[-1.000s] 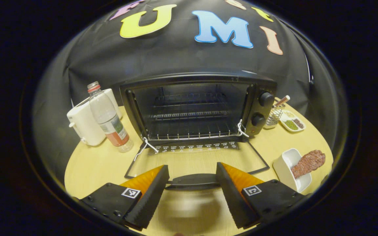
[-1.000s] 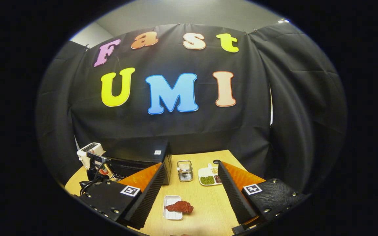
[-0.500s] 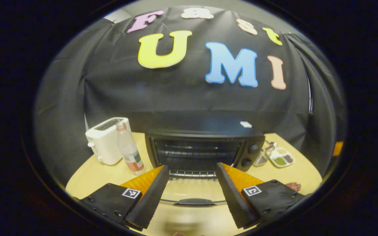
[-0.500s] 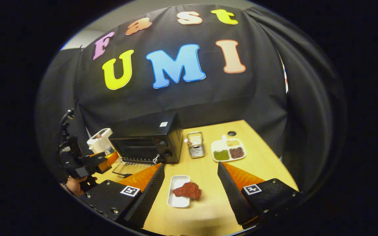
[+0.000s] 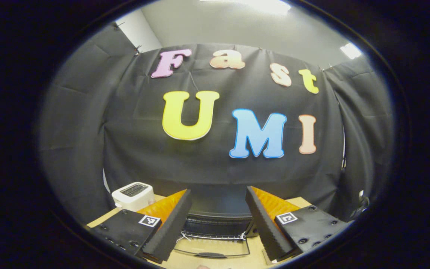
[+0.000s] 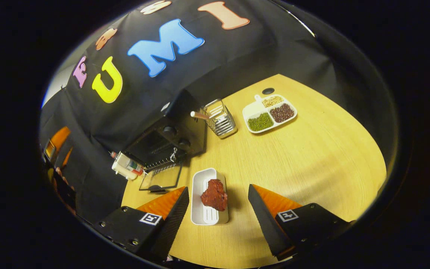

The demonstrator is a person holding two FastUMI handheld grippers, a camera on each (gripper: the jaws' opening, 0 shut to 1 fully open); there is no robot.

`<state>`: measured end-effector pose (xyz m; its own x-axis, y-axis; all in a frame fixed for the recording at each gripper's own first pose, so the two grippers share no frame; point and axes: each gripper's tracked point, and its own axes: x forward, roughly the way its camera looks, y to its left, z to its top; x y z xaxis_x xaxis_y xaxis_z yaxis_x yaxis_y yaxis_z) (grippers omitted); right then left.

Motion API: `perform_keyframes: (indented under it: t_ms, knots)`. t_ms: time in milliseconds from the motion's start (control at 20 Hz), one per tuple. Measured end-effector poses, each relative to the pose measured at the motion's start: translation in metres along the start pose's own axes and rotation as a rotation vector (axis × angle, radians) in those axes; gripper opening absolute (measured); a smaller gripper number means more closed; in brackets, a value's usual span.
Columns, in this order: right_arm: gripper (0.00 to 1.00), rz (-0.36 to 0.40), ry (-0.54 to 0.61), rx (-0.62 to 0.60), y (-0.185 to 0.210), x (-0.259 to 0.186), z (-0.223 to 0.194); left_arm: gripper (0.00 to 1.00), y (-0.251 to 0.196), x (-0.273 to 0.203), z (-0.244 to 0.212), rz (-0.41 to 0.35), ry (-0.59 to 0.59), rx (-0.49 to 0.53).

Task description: Open the electric oven with the left hand, put the food in, and close the electric oven.

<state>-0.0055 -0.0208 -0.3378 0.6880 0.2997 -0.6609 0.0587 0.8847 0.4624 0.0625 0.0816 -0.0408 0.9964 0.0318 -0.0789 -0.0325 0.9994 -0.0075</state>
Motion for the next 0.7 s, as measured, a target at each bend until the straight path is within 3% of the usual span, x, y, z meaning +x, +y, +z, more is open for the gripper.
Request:
perform_keyframes:
  t_ms: [50,100,300,400,450,500,550,700]
  knots:
    - [0.95,0.014,0.025,0.004,-0.002,0.004,-0.003,0.92,-0.001,-0.002,0.009,0.011,-0.015,0.007]
    - [0.94,0.033,0.044,0.013,-0.002,0.013,-0.009,1.00,0.000,-0.007,0.016,0.024,-0.027,0.020]
    - [0.86,0.096,0.126,0.067,0.000,0.038,-0.021,1.00,0.006,-0.029,0.021,0.111,-0.050,0.034]
    - [0.70,0.151,0.170,0.093,0.005,0.039,-0.025,1.00,0.010,-0.042,0.019,0.146,-0.041,0.035]
    - [0.70,0.171,0.174,0.084,0.006,0.038,-0.024,1.00,0.010,-0.048,0.017,0.163,-0.034,0.039]
    - [0.60,0.180,0.162,0.091,0.008,0.050,-0.028,1.00,0.015,-0.056,0.016,0.180,-0.028,0.044]
    - [0.18,0.185,0.165,0.096,0.010,0.053,-0.024,1.00,0.016,-0.062,0.014,0.198,-0.024,0.044]
    - [0.17,0.212,0.163,0.093,0.009,0.047,-0.027,0.99,0.016,-0.076,0.014,0.241,-0.019,0.042]
